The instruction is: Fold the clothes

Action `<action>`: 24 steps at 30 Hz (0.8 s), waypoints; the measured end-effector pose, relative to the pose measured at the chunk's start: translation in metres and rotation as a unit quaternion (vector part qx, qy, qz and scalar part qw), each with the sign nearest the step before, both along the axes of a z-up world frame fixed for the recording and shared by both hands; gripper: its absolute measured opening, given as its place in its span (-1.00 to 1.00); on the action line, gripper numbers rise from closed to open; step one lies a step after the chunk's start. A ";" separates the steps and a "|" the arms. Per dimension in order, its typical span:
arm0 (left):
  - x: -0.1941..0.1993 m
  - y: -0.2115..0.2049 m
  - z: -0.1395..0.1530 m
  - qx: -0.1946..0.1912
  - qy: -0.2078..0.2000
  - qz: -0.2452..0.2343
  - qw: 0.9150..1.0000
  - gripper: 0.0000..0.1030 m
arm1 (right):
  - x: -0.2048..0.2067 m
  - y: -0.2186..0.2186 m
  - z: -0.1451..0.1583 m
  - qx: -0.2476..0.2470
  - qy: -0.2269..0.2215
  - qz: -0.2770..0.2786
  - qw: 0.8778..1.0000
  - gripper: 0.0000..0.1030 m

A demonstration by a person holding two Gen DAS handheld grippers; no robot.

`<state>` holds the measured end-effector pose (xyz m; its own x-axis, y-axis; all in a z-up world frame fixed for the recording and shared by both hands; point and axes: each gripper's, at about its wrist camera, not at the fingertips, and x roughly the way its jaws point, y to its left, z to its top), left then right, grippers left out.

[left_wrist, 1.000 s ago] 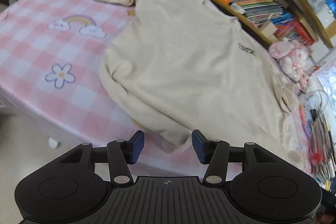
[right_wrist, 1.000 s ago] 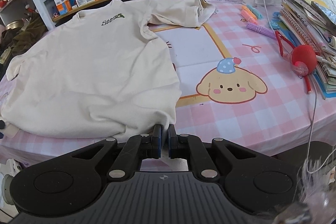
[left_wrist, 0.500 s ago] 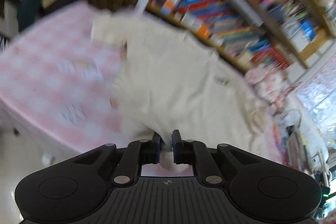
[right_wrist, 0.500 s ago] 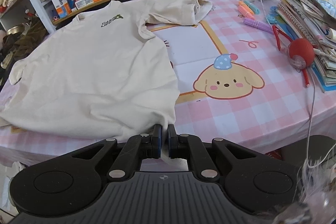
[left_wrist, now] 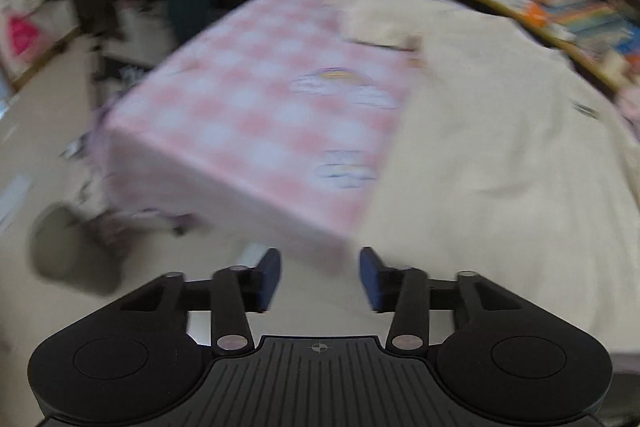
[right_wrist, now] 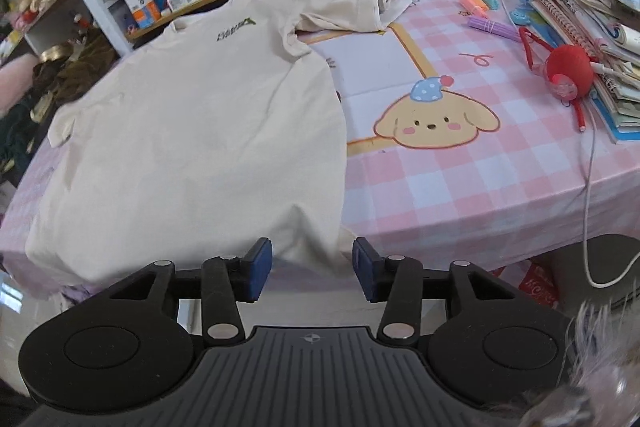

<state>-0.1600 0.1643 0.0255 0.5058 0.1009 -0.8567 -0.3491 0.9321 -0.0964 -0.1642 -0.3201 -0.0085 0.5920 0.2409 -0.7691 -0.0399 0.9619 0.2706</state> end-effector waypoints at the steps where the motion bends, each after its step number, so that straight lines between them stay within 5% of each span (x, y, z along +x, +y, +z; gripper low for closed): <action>1: 0.004 -0.008 -0.002 0.009 -0.002 -0.018 1.000 -0.06 | -0.001 0.000 -0.002 -0.004 0.001 0.002 1.000 -0.17; 5: 0.013 -0.035 -0.009 0.035 -0.013 -0.081 0.996 -0.06 | -0.004 0.001 -0.008 -0.030 0.002 0.010 0.999 -0.18; 11: 0.015 -0.048 -0.009 0.043 -0.021 -0.111 0.993 -0.05 | -0.011 0.026 -0.001 -0.127 -0.060 0.083 0.987 -0.22; 13: 0.014 -0.045 -0.010 0.038 -0.020 -0.108 0.993 -0.05 | -0.010 0.034 -0.003 -0.152 -0.057 0.117 0.980 -0.43; 15: 0.013 -0.041 -0.010 0.035 -0.021 -0.103 0.994 -0.05 | -0.007 0.040 -0.006 -0.174 -0.042 0.145 0.973 -0.90; 16: 0.012 -0.039 -0.010 0.034 -0.022 -0.100 0.994 -0.05 | -0.007 0.042 -0.004 -0.169 -0.031 0.154 0.973 -0.90; 17: 0.010 -0.037 -0.009 0.033 -0.023 -0.097 0.994 -0.05 | -0.006 0.039 0.001 -0.137 -0.014 0.158 0.978 -0.91; 19: 0.008 -0.029 -0.009 0.032 -0.023 -0.088 0.995 -0.05 | -0.005 0.021 0.023 0.022 0.019 0.163 0.986 -0.92; 20: 0.006 -0.026 -0.009 0.033 -0.021 -0.083 0.996 -0.05 | -0.005 0.009 0.035 0.123 0.022 0.162 0.979 -0.93; 22: 0.004 -0.018 -0.010 0.032 -0.019 -0.070 0.997 -0.05 | -0.006 -0.014 0.054 0.228 -0.010 0.139 0.964 -0.94; 24: 0.002 -0.010 -0.011 0.028 -0.015 -0.056 0.998 -0.03 | -0.001 -0.029 0.060 0.172 -0.023 0.078 0.982 -0.94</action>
